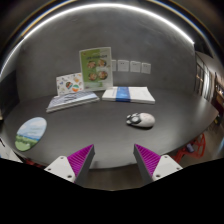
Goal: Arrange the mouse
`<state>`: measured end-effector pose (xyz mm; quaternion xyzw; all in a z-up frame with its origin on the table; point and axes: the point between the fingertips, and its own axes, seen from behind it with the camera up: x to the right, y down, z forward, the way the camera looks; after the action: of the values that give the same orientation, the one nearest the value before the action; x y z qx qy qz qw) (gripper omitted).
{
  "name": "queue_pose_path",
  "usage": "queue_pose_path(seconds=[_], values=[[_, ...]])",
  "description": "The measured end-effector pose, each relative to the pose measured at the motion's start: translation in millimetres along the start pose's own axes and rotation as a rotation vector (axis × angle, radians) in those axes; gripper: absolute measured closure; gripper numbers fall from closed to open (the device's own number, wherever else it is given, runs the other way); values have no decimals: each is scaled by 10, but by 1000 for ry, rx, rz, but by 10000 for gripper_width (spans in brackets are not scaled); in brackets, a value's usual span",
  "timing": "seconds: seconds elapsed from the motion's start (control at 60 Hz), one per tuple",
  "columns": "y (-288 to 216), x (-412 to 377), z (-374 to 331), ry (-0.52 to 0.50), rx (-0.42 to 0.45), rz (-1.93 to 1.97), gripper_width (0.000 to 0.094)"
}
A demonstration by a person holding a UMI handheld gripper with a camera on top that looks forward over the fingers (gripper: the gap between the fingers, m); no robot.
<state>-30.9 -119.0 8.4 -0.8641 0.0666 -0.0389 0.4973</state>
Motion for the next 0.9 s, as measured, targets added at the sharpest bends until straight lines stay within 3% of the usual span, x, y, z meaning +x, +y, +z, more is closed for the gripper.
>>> queue_pose_path(seconds=[0.233,0.25,0.267,0.467,0.633,0.7,0.9], values=[[-223,1141,727,-13,-45,-123,109],[-241,1172,771,-24,-47,-122,57],[-276,1187,816,-37,-41,-110,113],[-468,1312,1236,-145,-81,-62,117],[-712,1438,1643,-152,-84,-63,125],[-778,1495,1754,-141,-86,-59,384],[-799,1532,1790,-100,-76,6,487]])
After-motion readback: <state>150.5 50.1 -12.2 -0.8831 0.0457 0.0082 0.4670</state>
